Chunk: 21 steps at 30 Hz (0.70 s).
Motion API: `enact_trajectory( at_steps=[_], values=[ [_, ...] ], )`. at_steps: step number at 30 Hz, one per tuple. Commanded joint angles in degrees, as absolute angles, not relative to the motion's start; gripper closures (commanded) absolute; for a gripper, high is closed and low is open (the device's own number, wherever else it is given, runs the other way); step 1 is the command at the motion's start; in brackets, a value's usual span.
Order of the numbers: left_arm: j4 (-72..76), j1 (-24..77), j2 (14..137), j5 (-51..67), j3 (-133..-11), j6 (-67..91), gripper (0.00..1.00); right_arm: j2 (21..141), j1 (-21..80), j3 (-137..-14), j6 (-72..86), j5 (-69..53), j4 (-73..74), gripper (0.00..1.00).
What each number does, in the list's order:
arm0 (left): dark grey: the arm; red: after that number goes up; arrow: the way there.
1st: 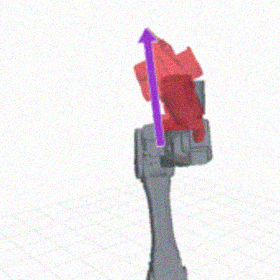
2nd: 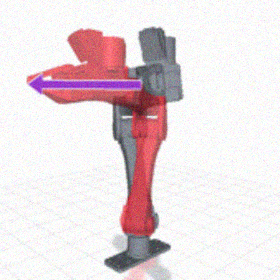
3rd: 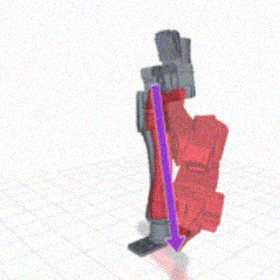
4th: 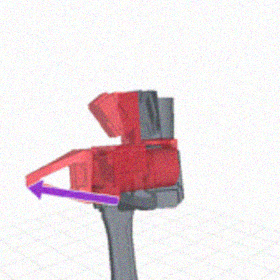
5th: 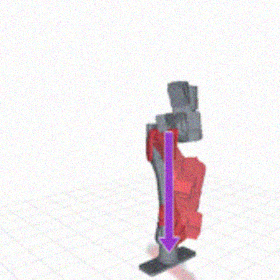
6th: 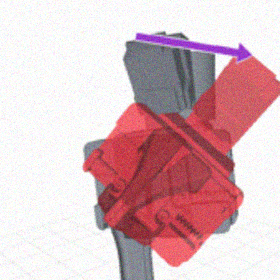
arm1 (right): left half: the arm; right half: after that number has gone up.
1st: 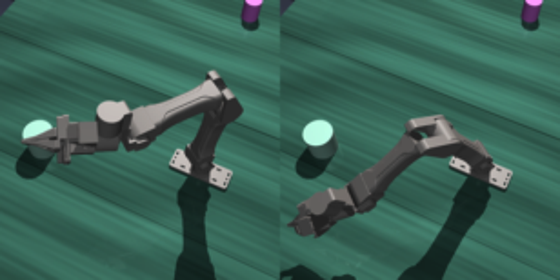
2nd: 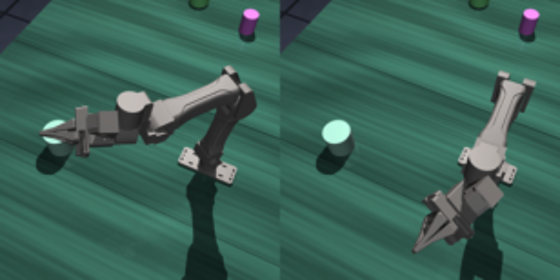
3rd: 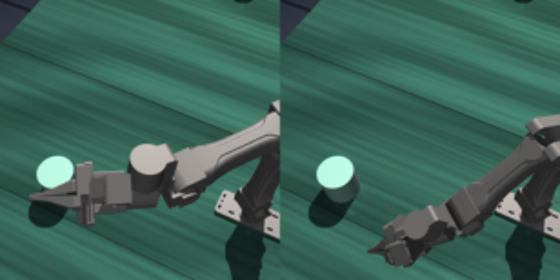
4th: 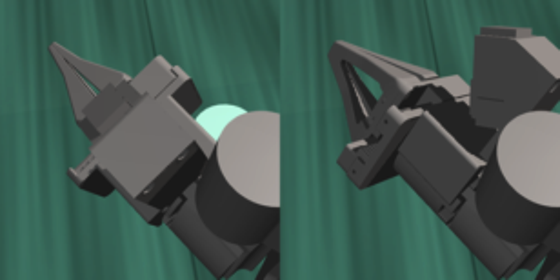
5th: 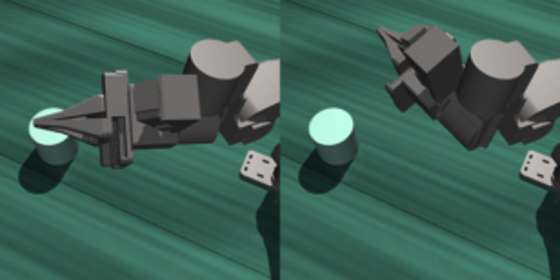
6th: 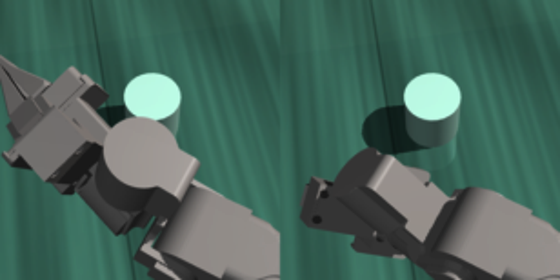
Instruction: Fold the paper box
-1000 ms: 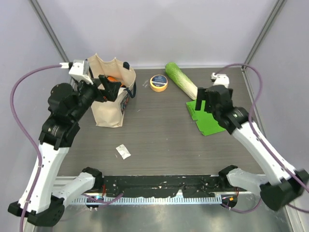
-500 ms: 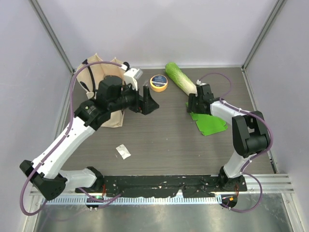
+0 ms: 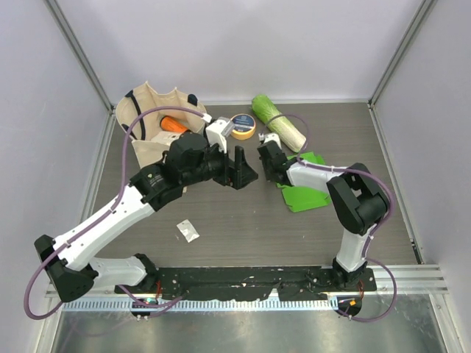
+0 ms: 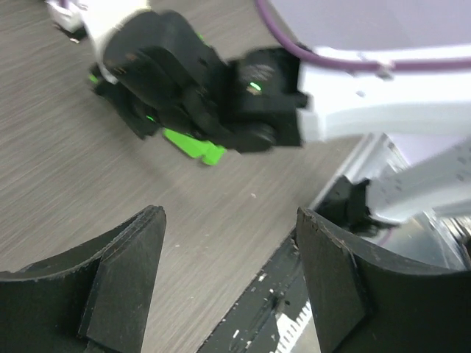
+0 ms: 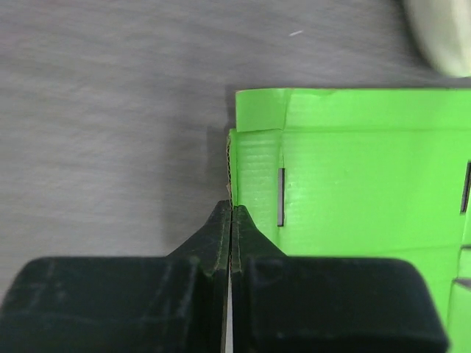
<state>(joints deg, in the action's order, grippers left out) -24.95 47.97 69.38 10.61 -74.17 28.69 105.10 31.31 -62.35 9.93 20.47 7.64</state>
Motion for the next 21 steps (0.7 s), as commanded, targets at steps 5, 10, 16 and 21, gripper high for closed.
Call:
enact_trajectory(
  at_steps=[5, 10, 16, 21],
  values=[
    [-25.58, 47.64, 58.20, -19.57, -65.05, 34.97, 0.13, 91.61, 46.31, -54.51, 29.51, 19.16, 8.35, 0.99],
    [-22.43, 47.02, 56.07, -19.18, -58.90, 38.58, 0.09, 85.09, 48.25, -47.65, 45.42, 15.83, 0.63, 0.91],
    [-22.15, 47.02, 59.23, -13.72, -56.96, 41.04, 0.09, 81.84, 48.16, -47.90, 46.07, 5.09, -5.46, 0.38],
    [-20.22, 47.02, 63.89, -8.44, -55.20, 43.59, 0.12, 72.26, 44.75, -48.34, 36.23, 19.75, 9.95, 0.33]
  ],
)
